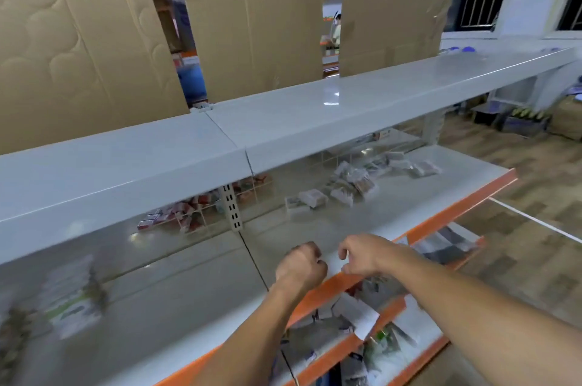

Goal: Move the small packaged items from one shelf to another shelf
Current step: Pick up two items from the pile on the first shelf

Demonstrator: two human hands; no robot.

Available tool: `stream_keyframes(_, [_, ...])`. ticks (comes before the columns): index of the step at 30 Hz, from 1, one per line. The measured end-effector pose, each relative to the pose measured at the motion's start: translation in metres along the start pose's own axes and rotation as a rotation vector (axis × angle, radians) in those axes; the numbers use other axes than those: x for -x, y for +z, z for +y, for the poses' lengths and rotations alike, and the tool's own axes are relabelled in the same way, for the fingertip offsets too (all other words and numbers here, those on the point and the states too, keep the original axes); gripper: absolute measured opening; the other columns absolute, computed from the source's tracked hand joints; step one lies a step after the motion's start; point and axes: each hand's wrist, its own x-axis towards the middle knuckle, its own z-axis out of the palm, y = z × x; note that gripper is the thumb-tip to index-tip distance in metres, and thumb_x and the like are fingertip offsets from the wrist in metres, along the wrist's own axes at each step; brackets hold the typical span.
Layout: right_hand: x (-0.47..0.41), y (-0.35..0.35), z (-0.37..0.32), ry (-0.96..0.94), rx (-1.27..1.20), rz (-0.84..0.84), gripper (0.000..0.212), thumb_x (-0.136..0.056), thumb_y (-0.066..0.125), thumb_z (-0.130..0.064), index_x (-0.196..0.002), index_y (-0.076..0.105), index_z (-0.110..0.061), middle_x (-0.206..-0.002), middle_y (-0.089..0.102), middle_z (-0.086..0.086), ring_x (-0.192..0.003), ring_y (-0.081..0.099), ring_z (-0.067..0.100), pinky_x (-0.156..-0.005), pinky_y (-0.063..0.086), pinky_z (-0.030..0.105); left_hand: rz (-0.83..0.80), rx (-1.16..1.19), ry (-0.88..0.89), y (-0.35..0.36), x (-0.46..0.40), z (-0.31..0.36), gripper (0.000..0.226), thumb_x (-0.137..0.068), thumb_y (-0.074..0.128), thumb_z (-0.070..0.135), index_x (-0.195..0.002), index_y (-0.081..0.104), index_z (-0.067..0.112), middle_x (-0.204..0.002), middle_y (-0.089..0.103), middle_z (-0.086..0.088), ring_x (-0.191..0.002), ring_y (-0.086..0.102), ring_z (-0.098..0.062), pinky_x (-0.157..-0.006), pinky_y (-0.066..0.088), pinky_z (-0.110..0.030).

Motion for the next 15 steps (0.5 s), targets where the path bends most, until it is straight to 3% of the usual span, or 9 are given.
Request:
stream_keyframes(8, [-0.008,-0.02,0.078,0.004,-0.038,0.035,0.045,-0.087,0.062,-0.035,-0.131,0.058,-0.026,-0.124,0.062,-0.001,-0.11,0.06,0.021,-0.084,0.047,0.03,0.026,-0.017,0.012,0.021,-0.041,0.075,0.037,-0.089,0.05,0.023,-0.125,0.06,0.019,-0.126,0.065,-0.007,-0.115,0.06,-0.028,-0.09,0.051,-0.034])
stream_keyframes(15, [-0.023,-0.016,0.125,0.015,-0.081,0.033,0.049,-0.082,0.061,-0.026,-0.132,0.058,-0.026,-0.125,0.061,0.0,-0.105,0.061,0.02,-0.085,0.052,0.032,-0.019,-0.024,0.013,0.055,-0.066,0.116,0.036,-0.089,0.053,0.023,-0.124,0.06,0.02,-0.127,0.064,-0.007,-0.116,0.06,-0.028,-0.093,0.051,-0.036])
